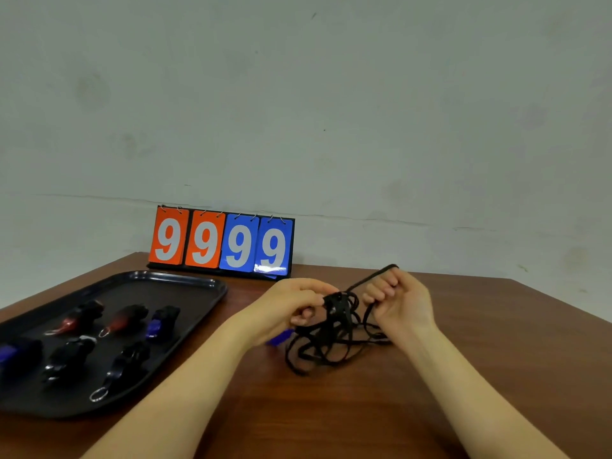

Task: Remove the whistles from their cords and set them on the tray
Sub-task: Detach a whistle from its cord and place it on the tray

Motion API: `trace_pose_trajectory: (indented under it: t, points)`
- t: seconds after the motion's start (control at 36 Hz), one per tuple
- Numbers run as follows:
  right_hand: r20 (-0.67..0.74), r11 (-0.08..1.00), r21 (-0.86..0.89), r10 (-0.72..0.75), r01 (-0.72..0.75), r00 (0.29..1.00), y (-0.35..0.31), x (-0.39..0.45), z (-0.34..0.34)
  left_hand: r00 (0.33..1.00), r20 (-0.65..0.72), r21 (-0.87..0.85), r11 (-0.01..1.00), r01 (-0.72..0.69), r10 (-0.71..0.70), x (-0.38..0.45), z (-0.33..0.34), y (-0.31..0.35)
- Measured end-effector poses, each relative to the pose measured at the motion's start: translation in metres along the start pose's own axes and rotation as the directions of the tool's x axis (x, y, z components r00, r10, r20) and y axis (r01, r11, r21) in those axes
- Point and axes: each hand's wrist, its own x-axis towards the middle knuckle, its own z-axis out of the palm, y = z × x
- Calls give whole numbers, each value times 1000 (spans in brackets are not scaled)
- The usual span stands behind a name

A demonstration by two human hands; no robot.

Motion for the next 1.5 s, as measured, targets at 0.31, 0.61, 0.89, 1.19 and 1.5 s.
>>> trace_pose_trajectory:
  t: [0.31, 0.61, 0.89, 1.19, 1.5]
  points:
    - [118, 337, -905, -389, 260, 914, 9, -6, -3, 964, -208, 233, 966, -113, 163, 0, 4, -3]
    - [384, 289, -858, -191, 426, 903, 28, -17, 10, 951, -245, 26, 982, -189, 189, 1, 6, -3]
    - [303, 612, -720, -147, 327, 942, 28, -19, 11, 914, -205, 362, 895, -260, 349, 1, 8, -4]
    - [149, 681, -703, -138, 203, 979, 27, -6, 4, 964, -262, -562, 804, -195, 51, -1, 13, 0]
    - [168, 415, -859, -321, 298, 932, 23, -9, 1, 947, -319, -318, 946, -67, -40, 3, 18, -7]
